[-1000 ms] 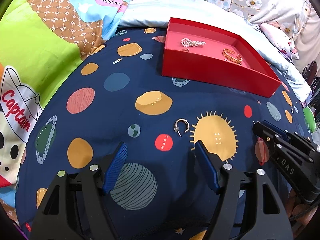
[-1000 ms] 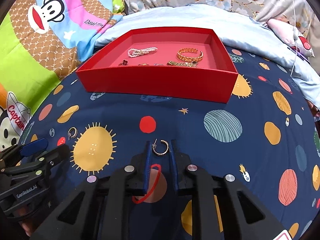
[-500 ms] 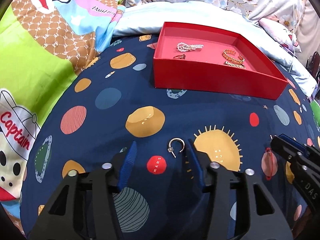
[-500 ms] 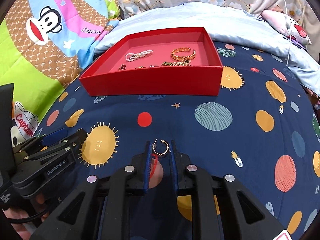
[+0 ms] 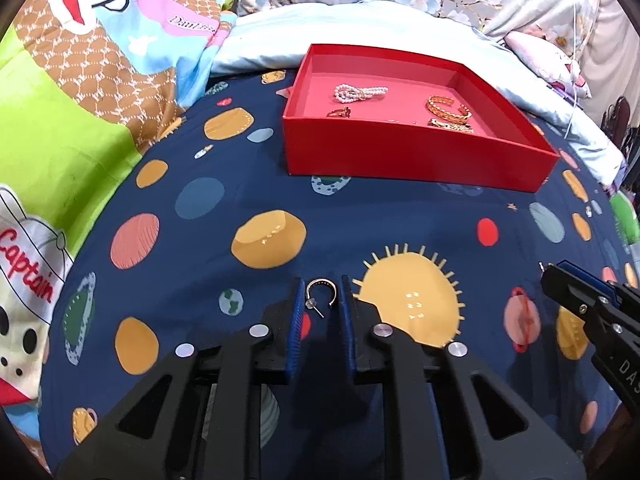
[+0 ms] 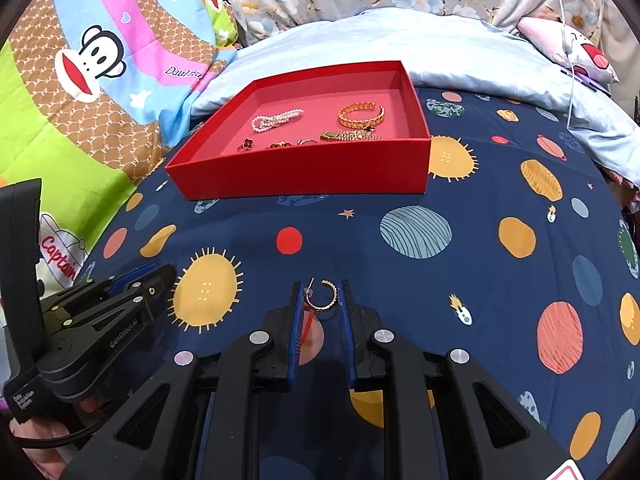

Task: Organize jewelry
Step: 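Grasp the silver hoop earring with the left tool while the right tool grasps the gold hoop earring, then carry both hoop earrings into the red tray, opening both tools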

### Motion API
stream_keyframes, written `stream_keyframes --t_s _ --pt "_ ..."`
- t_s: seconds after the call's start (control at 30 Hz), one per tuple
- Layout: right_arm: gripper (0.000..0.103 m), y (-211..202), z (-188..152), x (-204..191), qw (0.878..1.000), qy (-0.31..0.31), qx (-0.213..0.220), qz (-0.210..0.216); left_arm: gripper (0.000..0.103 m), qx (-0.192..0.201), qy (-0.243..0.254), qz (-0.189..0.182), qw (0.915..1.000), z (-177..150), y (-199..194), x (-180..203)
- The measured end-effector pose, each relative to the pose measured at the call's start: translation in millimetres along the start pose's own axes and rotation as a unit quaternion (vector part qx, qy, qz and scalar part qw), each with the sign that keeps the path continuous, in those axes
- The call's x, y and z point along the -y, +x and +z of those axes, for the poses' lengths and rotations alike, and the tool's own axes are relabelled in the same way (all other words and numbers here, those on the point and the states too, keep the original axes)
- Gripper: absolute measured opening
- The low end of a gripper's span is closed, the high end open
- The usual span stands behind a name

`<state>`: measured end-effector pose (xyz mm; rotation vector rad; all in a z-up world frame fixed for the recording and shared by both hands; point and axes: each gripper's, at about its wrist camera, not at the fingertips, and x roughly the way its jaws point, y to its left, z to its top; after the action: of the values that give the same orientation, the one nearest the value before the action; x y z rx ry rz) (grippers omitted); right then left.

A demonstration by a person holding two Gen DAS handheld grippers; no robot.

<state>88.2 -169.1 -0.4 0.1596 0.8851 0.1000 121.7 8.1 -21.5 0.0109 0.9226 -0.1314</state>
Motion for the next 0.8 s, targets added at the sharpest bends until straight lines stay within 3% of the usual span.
stream_keyframes --t_s 0.27,0.8 --pt "0.016 -24 -1 3 1.0 0.006 0.017 0.007 0.016 0.005 -0.023 -0.039 0.9989 -2 -29 -4" --pt "0.016 -89 21 0 0.996 0.001 0.083 0.029 0.016 0.076 -0.02 -0.096 0.9923 28 -108 9"
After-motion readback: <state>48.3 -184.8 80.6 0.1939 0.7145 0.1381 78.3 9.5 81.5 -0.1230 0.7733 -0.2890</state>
